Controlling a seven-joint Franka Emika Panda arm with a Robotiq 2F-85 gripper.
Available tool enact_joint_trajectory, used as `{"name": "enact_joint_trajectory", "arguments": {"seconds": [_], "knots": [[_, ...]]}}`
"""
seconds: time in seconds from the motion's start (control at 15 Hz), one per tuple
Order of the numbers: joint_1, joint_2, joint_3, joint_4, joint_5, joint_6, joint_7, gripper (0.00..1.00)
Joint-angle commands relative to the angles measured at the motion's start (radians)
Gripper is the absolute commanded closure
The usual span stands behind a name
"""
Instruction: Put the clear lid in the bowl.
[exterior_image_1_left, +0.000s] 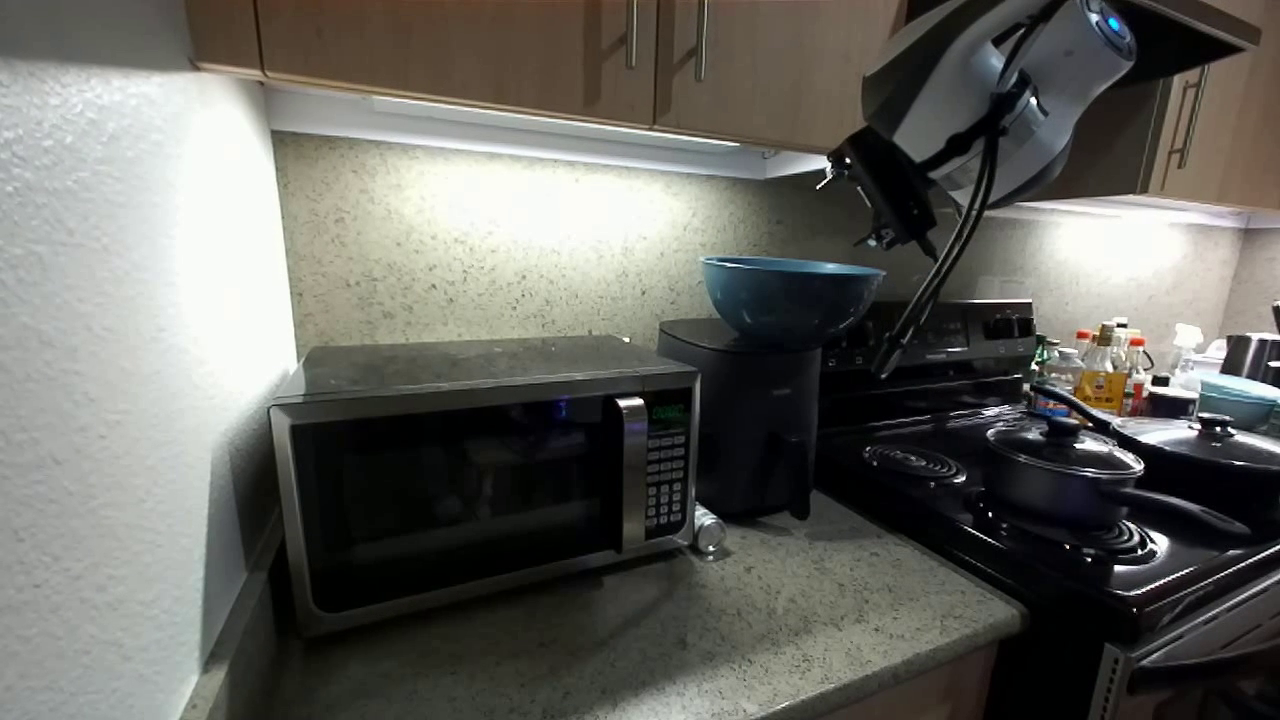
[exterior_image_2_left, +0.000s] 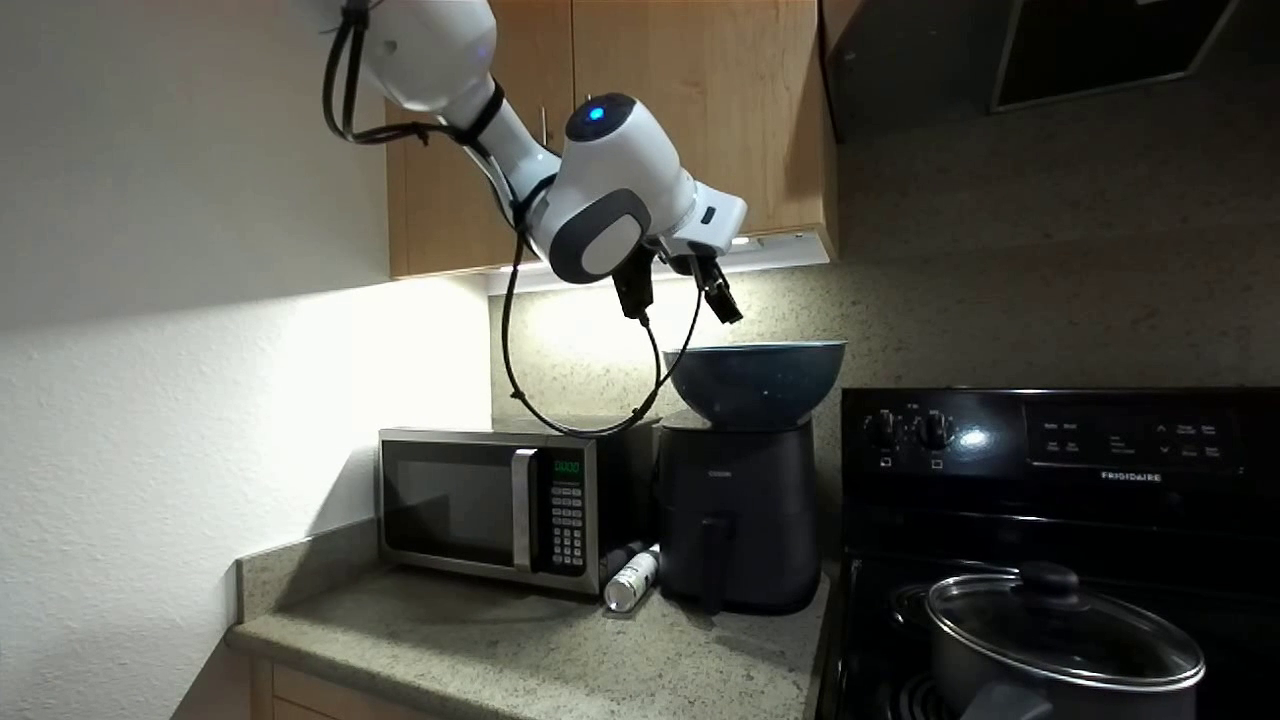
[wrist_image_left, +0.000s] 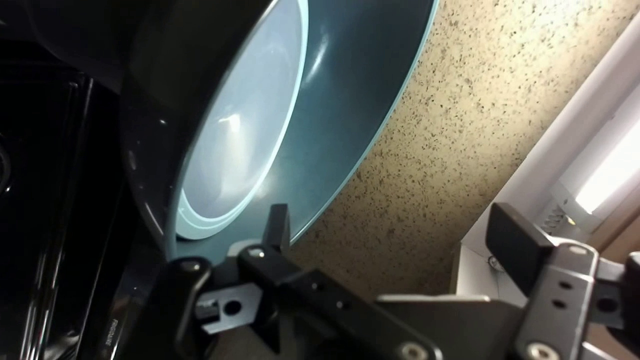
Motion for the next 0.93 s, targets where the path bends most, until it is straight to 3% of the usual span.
{"name": "enact_joint_trajectory", "arguments": {"seconds": [0.0, 0.2, 0.33, 0.87], "knots": [[-0.032, -0.115, 0.048, -0.089, 0.005, 0.006, -0.092, 0.00], [-0.019, -0.181, 0.049, -0.124, 0.036, 0.016, -0.137, 0.00], [-0.024, -0.131, 0.042, -0.071, 0.004, 0.006, -0.083, 0.00], [-0.020, -0.166, 0.040, -0.102, 0.016, 0.014, -0.090, 0.00]]}}
